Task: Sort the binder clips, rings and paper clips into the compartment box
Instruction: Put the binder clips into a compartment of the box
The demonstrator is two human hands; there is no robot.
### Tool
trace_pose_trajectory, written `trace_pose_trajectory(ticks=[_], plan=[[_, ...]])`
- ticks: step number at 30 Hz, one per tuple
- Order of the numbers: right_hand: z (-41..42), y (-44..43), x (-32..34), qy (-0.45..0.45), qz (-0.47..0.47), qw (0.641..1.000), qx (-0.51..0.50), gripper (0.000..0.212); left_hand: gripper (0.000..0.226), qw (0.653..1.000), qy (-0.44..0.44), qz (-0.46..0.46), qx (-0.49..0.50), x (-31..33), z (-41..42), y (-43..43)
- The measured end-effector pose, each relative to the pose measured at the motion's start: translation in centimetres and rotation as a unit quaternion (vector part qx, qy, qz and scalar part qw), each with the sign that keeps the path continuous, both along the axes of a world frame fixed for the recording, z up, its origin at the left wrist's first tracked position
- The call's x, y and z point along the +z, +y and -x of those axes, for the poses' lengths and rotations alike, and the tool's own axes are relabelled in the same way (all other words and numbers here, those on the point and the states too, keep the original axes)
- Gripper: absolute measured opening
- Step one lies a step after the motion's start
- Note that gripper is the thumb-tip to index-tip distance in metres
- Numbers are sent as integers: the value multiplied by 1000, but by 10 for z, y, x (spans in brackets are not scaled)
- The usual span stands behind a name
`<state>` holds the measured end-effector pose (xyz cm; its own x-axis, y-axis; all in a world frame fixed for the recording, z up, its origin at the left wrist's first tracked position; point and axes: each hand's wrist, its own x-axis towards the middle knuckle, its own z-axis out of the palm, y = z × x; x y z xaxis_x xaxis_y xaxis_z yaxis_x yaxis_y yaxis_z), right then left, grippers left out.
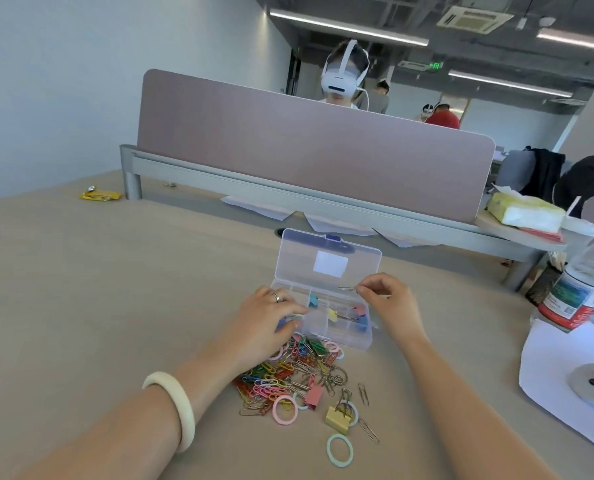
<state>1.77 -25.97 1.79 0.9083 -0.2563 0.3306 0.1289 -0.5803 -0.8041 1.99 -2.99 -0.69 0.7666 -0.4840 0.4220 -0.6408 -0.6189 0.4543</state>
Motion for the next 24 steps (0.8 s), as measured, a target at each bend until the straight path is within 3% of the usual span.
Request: trace_pose_trajectory(ticks=[9, 24], plan=[[-12, 2, -24, -7, 185, 983, -6, 6, 28, 1000, 4, -3, 15, -4, -4, 5], [-5, -2, -27, 30, 155, 987, 32, 25, 19, 999, 20, -2, -27, 7, 9, 8]])
